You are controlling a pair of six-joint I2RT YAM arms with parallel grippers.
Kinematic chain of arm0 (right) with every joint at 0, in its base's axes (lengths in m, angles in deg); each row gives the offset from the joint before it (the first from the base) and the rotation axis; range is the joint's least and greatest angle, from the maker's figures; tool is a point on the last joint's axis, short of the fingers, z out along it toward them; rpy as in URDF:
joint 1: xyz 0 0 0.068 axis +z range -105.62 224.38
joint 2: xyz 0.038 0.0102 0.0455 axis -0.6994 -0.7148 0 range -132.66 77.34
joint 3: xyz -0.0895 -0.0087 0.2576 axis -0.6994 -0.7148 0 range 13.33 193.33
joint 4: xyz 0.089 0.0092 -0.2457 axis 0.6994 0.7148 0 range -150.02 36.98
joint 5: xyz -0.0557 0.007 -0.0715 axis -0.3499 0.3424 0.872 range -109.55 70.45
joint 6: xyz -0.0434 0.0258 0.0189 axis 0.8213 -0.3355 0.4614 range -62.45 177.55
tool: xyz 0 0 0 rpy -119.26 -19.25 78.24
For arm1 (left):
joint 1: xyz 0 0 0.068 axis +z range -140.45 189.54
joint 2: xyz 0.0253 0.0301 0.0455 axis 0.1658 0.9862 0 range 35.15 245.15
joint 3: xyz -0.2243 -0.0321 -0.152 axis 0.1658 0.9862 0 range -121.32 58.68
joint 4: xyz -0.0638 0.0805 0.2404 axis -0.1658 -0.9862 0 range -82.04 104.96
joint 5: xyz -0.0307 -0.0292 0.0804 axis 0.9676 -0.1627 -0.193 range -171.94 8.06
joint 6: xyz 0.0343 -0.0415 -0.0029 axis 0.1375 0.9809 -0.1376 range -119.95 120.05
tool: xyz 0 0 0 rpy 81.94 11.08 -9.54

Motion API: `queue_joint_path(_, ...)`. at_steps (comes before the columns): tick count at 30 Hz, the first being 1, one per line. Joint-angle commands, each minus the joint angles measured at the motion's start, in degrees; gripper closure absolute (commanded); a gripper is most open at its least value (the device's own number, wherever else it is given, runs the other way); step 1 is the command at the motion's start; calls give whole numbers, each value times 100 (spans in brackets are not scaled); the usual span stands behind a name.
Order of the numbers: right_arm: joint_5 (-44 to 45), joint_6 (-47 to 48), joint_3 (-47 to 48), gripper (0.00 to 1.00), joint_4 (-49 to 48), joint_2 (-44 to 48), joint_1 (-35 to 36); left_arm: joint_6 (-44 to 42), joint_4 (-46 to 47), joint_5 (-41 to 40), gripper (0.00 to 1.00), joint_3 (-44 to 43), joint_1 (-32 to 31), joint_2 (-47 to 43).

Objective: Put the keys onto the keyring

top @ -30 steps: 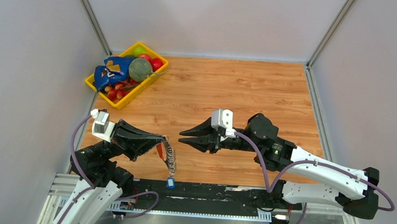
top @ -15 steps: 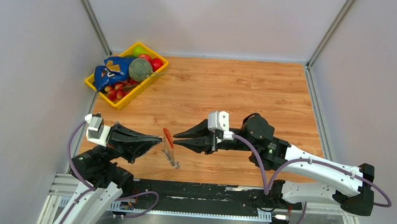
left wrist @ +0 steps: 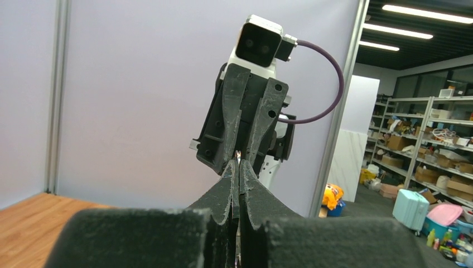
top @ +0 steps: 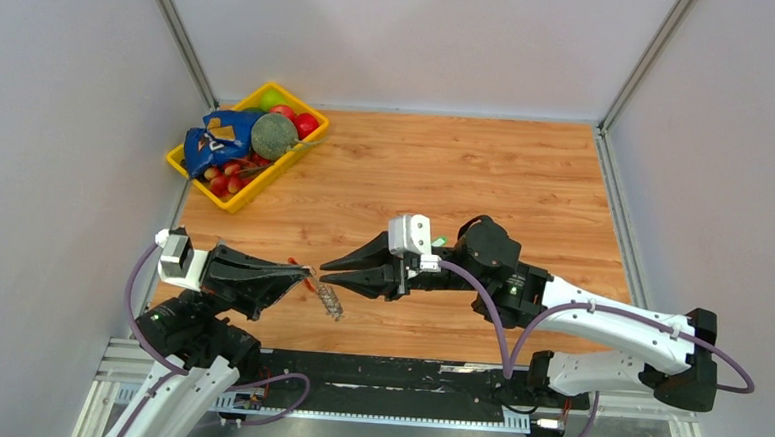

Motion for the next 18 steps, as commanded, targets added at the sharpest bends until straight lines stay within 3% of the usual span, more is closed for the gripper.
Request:
queue_joint_path(1, -156, 92, 337, 78, -267, -115, 59, 89, 470, -98, 100, 52, -2, 9)
queue_joint_path(18, -268, 66, 471, 83, -221, -274, 75, 198, 765, -109, 100, 115, -2, 54)
